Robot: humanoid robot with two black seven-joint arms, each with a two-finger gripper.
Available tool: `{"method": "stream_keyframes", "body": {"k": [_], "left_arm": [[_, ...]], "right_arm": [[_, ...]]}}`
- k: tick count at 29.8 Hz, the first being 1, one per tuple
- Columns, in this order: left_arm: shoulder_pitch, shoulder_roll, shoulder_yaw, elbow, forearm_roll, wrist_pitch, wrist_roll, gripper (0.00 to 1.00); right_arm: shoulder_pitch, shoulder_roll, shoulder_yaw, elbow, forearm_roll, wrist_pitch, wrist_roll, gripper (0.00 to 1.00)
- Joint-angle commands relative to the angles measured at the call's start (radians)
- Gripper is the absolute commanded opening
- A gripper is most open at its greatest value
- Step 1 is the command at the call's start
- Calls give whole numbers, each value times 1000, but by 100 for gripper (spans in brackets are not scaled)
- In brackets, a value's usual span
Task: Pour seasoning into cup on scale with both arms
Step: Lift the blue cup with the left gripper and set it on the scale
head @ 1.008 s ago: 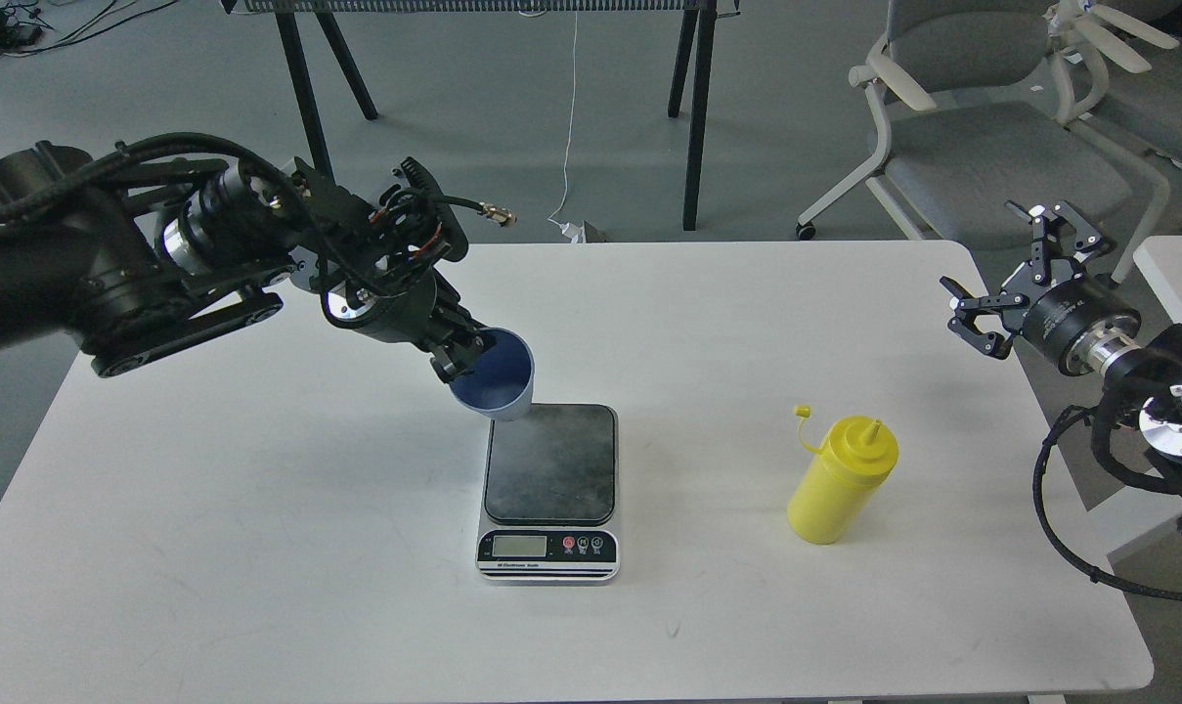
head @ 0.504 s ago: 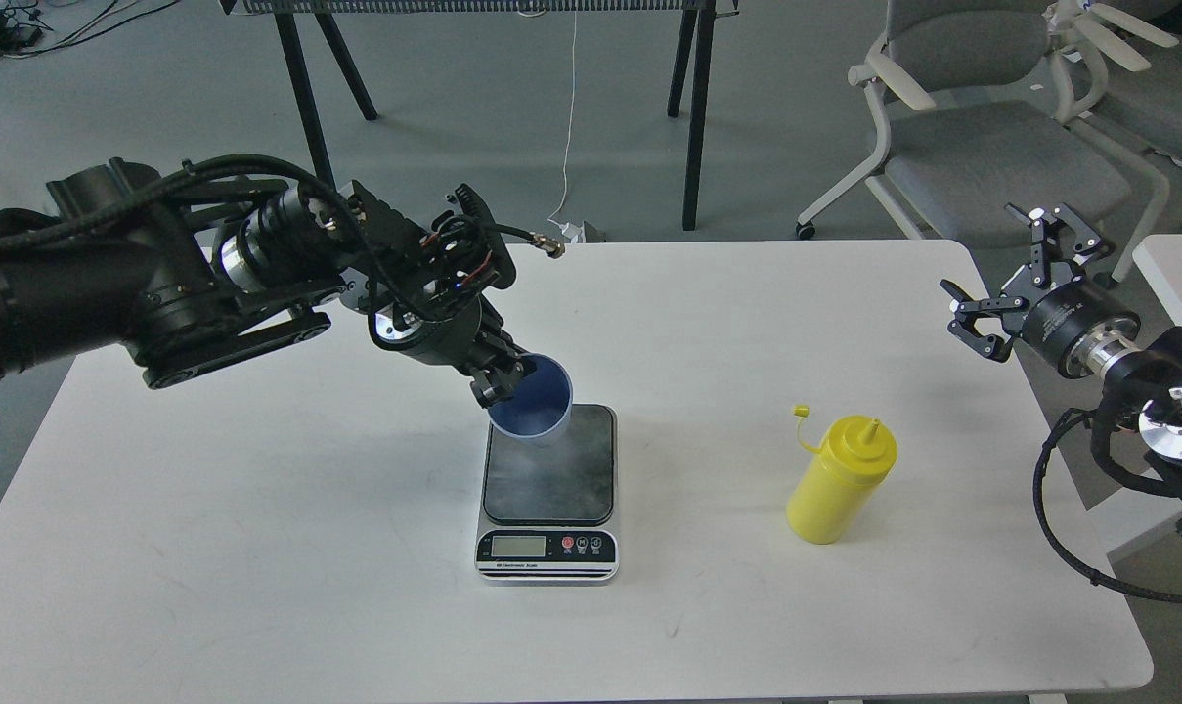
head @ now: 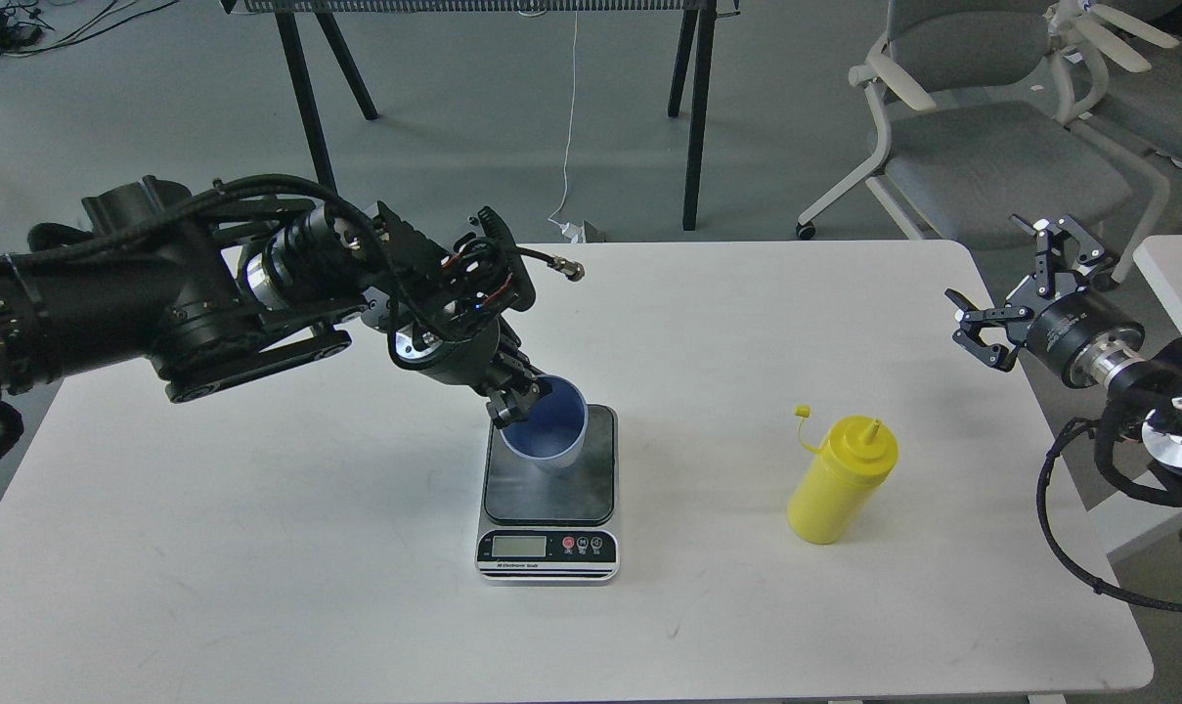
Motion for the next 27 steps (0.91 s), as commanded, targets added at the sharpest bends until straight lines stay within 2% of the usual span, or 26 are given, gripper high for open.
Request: {"method": "stream_keyframes", "body": {"k": [1,10,15,16,18,21,27], "left_arm": [[1,2,13,-2,0,0,0,8],[1,1,13,-3,-1,0,0,8],[1,-2,13,-3,-4,0,0,13],[1,-2,12,-3,-10,0,0,15],[-3,-8,9,-3,-39,0,0,29],[-12,-8,3,0,-107,0,0,42],[-18,-8,-4,7,-156,0,0,55]], "right_arm": [[0,0,-1,-2,0,0,0,99],[0,0,-1,-2,0,0,0,99],[0,0,-1,-2,0,0,0,99],[0,0,-1,-2,0,0,2,99],[-5,0,1,-2,0,0,2,99],[-12,0,1,-2,0,0,7,99],[-16,0,1,-2,0,0,8,99]]}}
